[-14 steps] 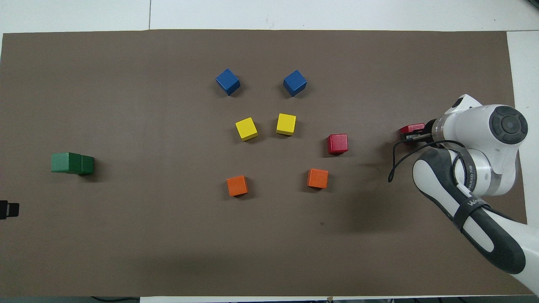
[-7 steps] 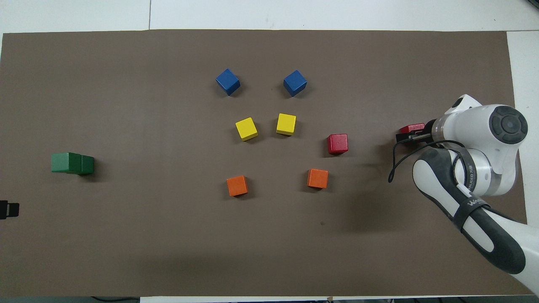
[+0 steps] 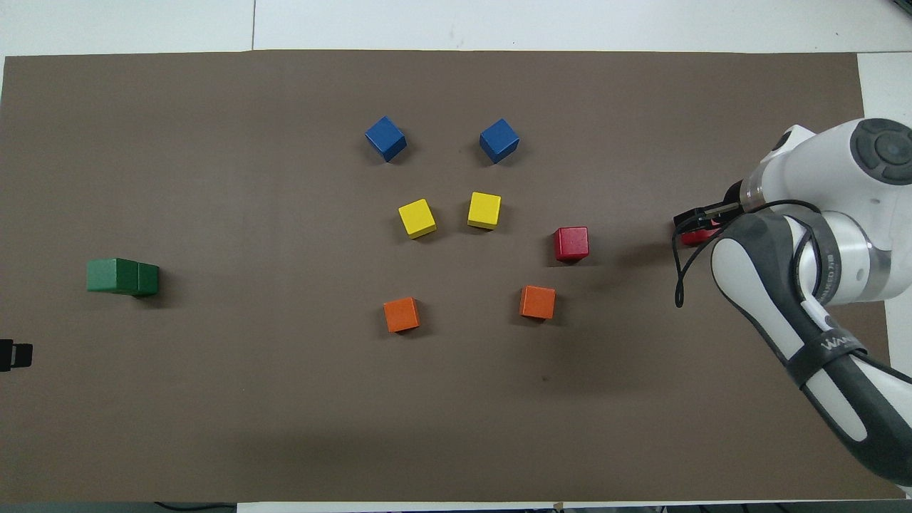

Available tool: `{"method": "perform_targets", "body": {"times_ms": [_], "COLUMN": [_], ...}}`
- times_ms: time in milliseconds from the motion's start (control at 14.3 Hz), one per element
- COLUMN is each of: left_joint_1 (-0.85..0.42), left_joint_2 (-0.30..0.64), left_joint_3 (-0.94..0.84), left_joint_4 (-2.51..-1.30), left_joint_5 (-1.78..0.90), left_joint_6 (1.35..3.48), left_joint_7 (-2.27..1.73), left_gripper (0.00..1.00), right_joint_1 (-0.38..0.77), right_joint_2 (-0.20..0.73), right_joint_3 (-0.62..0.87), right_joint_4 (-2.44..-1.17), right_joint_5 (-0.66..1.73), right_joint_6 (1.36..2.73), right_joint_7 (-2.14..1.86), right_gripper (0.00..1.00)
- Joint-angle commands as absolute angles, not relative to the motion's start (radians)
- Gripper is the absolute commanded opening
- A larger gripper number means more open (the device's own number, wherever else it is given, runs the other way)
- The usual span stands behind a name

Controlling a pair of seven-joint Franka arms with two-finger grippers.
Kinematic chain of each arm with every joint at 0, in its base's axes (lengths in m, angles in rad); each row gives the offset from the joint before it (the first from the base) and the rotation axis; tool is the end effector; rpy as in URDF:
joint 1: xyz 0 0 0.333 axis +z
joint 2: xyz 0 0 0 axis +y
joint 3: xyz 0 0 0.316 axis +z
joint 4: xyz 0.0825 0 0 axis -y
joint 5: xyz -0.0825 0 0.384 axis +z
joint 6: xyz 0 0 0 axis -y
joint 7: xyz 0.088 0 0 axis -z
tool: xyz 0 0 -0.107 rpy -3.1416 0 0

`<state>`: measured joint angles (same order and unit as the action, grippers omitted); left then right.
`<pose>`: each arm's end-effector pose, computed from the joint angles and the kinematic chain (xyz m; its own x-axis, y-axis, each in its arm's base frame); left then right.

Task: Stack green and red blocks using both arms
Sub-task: 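Carry the red cube with the right gripper toward the other red cube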

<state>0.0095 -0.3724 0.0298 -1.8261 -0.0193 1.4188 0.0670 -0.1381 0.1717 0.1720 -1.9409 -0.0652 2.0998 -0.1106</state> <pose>0.4175 0.0170 0.6741 0.9989 -0.0330 -0.0329 -0.0320 -0.9990 0.0323 0.5932 0.0137 0.3962 0.9846 0.1743 -0.0132 0.1746 -0.9843 0.0254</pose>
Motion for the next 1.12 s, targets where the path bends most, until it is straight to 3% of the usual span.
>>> {"method": "perform_targets", "body": {"times_ms": [0,348,558,1045], "left_joint_1": [0.014,0.014,0.014,0.014], "left_joint_2": [-0.391,-0.391,-0.391,-0.391], "left_joint_3": [0.025,0.025,0.025,0.025], "left_joint_4": [-1.833,-1.833,-1.833,-1.833], "left_joint_5": [-0.009,-0.009,-0.009,-0.009], "left_joint_6": [1.408,1.408,1.408,1.408], "left_joint_7": [0.058,0.060,0.060,0.060], "left_gripper": [1.00,1.00,1.00,1.00], "right_joint_1": [-0.092,0.086,0.190,0.235], "right_joint_2": [0.169,0.140,0.143,0.147], "right_joint_3": [0.179,0.179,0.178,0.178], "right_joint_4": [-1.821,-1.795,-1.802,-1.802], "right_joint_5": [-0.052,-0.052,-0.054,-0.069], "right_joint_6": [1.964,1.982,2.063,2.075], "right_joint_7": [-0.094,0.136,0.302,0.316], "right_gripper": [1.00,1.00,1.00,1.00]}}
